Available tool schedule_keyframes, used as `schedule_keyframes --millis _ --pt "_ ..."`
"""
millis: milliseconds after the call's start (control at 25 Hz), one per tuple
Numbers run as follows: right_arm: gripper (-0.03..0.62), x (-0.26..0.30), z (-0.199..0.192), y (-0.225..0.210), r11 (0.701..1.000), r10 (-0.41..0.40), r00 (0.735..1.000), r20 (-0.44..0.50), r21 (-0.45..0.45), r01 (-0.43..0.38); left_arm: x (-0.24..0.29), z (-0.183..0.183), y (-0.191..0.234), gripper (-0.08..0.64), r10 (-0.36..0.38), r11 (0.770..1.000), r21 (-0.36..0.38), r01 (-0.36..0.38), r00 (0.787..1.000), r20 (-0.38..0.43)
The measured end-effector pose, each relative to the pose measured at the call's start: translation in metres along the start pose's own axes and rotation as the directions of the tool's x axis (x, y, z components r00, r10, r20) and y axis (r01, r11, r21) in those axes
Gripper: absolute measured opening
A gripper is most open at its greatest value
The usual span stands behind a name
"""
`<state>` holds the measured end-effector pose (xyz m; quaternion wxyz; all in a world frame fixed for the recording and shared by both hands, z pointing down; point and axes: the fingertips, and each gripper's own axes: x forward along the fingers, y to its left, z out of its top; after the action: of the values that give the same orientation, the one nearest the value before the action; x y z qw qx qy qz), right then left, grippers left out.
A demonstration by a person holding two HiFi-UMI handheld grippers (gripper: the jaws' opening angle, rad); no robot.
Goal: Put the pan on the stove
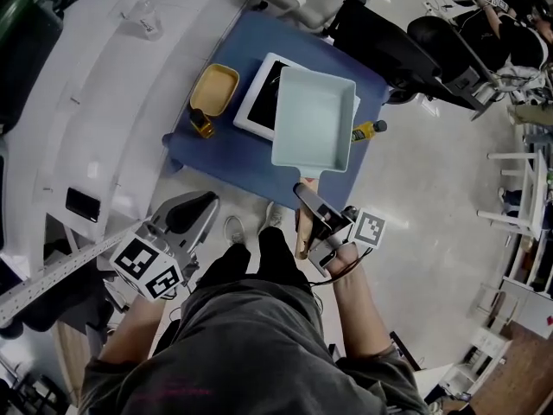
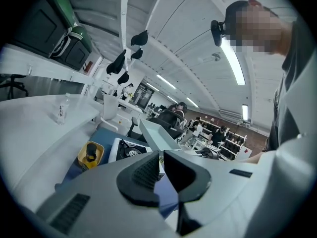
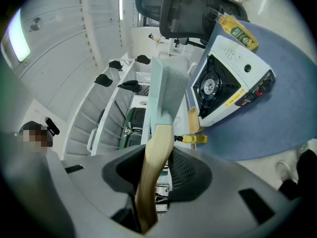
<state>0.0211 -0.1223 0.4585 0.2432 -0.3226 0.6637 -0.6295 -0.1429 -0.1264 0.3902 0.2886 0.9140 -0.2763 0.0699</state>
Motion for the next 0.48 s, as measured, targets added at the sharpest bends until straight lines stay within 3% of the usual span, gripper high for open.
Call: schedule_keyframes --millis 480 --pt "0.14 0.027 0.048 -0.053 0.999 0.006 1.0 0.023 0.037 -0.006 0.041 -0.004 -0.001 0.029 0.091 0.996 -0.005 -0.091 0.995 -0.037"
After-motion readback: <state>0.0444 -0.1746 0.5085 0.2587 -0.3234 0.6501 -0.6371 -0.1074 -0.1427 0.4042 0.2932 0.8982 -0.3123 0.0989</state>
